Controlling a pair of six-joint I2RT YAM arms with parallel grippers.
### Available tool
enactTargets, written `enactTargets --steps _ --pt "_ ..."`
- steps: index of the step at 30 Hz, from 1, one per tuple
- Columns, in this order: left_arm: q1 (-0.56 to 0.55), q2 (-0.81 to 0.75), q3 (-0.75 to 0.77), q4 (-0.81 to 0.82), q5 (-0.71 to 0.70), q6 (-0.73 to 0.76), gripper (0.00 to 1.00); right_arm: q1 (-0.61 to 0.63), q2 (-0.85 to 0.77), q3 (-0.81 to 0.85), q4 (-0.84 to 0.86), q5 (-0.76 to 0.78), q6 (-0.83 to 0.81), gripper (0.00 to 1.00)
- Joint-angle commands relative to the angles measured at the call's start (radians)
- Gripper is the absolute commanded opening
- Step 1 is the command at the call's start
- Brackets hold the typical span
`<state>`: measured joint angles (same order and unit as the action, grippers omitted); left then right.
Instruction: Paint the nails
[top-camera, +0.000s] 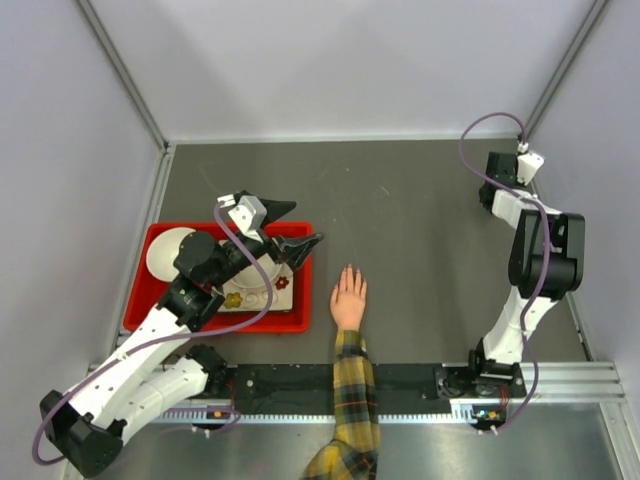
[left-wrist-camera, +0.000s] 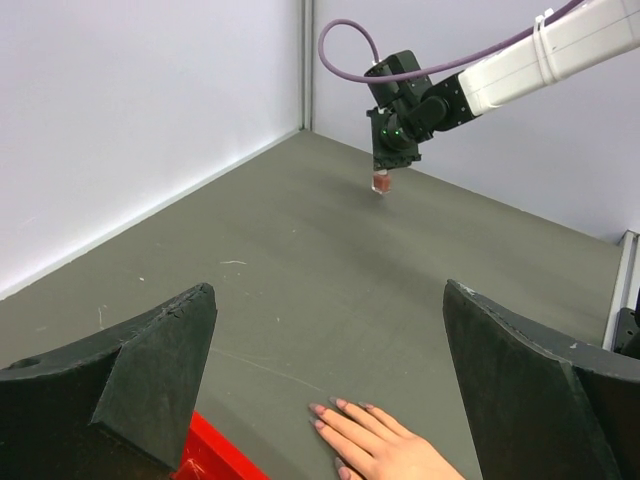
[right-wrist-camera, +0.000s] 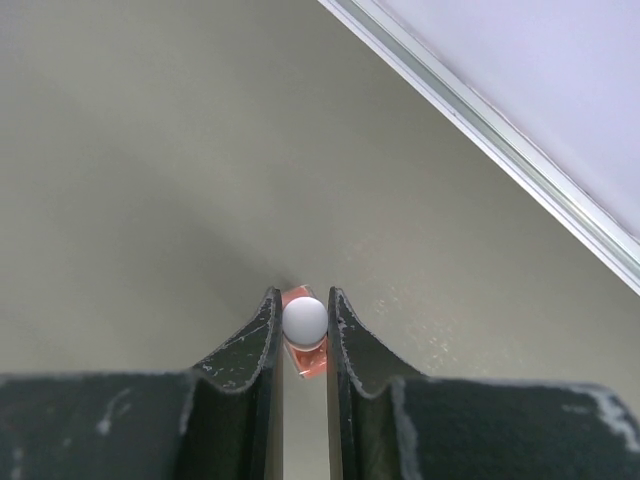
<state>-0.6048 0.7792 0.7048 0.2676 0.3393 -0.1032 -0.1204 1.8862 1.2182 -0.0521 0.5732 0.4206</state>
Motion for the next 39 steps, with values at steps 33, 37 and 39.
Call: enactTargets --steps 33,37,39 --pt "-0.004 -0.009 0.004 0.033 -0.019 0.005 0.98 0.234 -0.497 0.231 -0.419 -0.12 -0.118 0.93" --pt "-0.006 0.005 0.106 -0.063 -0.078 -0.026 0.98 0.274 -0.695 0.231 -0.509 -0.255 -0.134 0.93" --pt "-0.004 0.014 0.177 -0.135 -0.126 -0.041 0.97 0.274 -0.798 0.248 -0.558 -0.304 -0.154 0.99"
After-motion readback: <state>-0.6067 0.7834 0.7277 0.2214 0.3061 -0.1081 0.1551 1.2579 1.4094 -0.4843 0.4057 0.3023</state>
